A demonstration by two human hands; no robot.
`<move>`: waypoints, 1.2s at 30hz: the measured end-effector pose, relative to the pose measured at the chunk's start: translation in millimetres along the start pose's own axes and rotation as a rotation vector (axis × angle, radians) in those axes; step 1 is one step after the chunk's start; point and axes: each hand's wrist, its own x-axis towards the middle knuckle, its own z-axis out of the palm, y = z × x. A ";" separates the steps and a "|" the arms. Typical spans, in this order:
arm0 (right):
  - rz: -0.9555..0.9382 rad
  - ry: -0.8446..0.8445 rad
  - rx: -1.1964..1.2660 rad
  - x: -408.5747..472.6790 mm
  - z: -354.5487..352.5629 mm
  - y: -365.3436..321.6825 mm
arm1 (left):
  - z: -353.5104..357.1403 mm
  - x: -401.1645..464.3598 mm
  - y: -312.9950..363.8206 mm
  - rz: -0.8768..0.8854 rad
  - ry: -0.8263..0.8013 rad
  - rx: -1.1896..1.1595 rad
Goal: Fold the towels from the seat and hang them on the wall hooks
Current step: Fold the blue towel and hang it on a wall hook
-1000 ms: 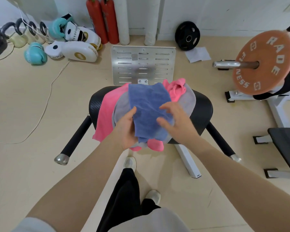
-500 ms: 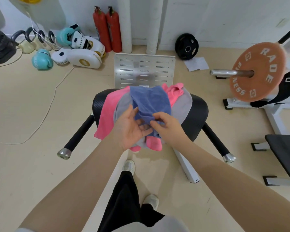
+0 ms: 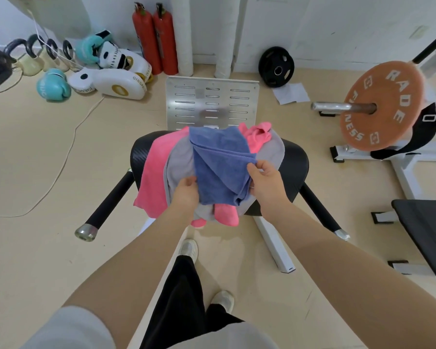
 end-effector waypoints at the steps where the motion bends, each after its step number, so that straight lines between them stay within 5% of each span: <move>1: 0.005 0.028 0.009 2.5 -1.2 1.0 | 3.1 2.7 -1.5 0.005 0.020 0.017; 8: -0.174 0.154 -0.007 3.9 -9.7 1.8 | 16.8 -0.3 -3.7 0.019 -0.052 0.013; 13: -0.706 -0.042 -0.575 -9.7 2.5 -4.0 | 5.3 -11.6 -3.3 -0.039 -0.133 -0.350; 16: -0.962 -0.169 -0.853 -11.5 18.7 8.3 | -0.9 -24.0 -5.9 0.014 -0.117 -0.368; 21: -0.925 -0.301 -0.836 -14.9 29.9 16.3 | -8.9 -30.3 -12.4 0.041 -0.098 -0.407; 27: -1.215 -0.300 -0.937 -11.9 31.0 24.1 | -17.6 -28.3 -10.0 -0.063 -0.281 -0.517; 32: -1.030 -0.084 -1.064 -13.0 18.6 32.6 | -7.3 -30.6 -8.4 -0.036 -0.175 -0.427; 36: -0.622 0.128 -0.959 -10.0 -0.4 32.6 | -5.3 -27.5 -6.3 -0.035 -0.150 -0.463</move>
